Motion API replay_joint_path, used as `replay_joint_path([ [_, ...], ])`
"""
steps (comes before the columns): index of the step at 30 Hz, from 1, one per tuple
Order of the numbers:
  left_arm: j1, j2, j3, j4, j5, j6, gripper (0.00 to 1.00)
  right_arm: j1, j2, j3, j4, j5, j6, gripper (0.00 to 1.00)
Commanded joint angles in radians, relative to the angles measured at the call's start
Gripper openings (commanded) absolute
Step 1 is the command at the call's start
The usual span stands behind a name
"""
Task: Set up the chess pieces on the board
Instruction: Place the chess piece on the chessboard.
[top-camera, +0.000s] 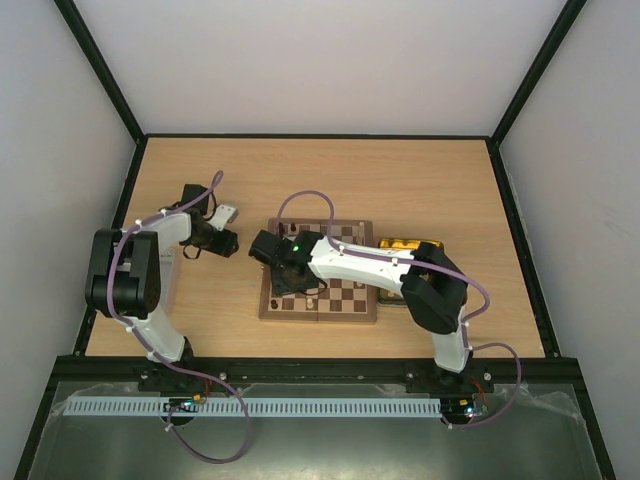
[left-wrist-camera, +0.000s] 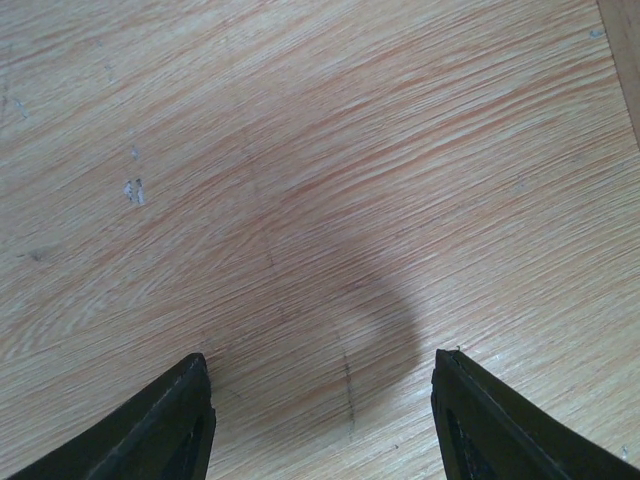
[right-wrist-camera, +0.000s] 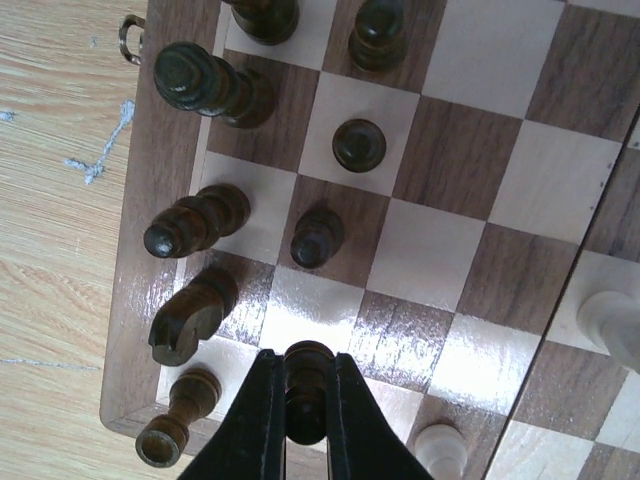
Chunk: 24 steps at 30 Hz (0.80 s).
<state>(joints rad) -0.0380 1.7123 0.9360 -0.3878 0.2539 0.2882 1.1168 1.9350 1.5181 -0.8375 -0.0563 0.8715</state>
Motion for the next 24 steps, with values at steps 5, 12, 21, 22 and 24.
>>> replay_joint_path([
  [5,0.007,-0.017,-0.014,-0.033,0.001,0.006,0.61,0.003,0.044,0.055,-0.049,0.038,-0.026,0.02],
  [12,0.007,-0.016,-0.016,-0.033,0.002,0.006,0.61,0.003,0.066,0.06,-0.063,0.041,-0.029,0.02],
  [21,0.008,-0.019,-0.017,-0.031,0.005,0.006,0.61,0.009,0.085,0.095,-0.064,0.026,-0.033,0.02],
  [22,0.009,-0.019,-0.018,-0.03,0.005,0.007,0.61,0.012,0.087,0.098,-0.064,0.026,-0.032,0.02],
  [24,0.009,-0.02,-0.02,-0.03,0.005,0.007,0.61,0.015,0.091,0.103,-0.064,0.024,-0.034,0.02],
])
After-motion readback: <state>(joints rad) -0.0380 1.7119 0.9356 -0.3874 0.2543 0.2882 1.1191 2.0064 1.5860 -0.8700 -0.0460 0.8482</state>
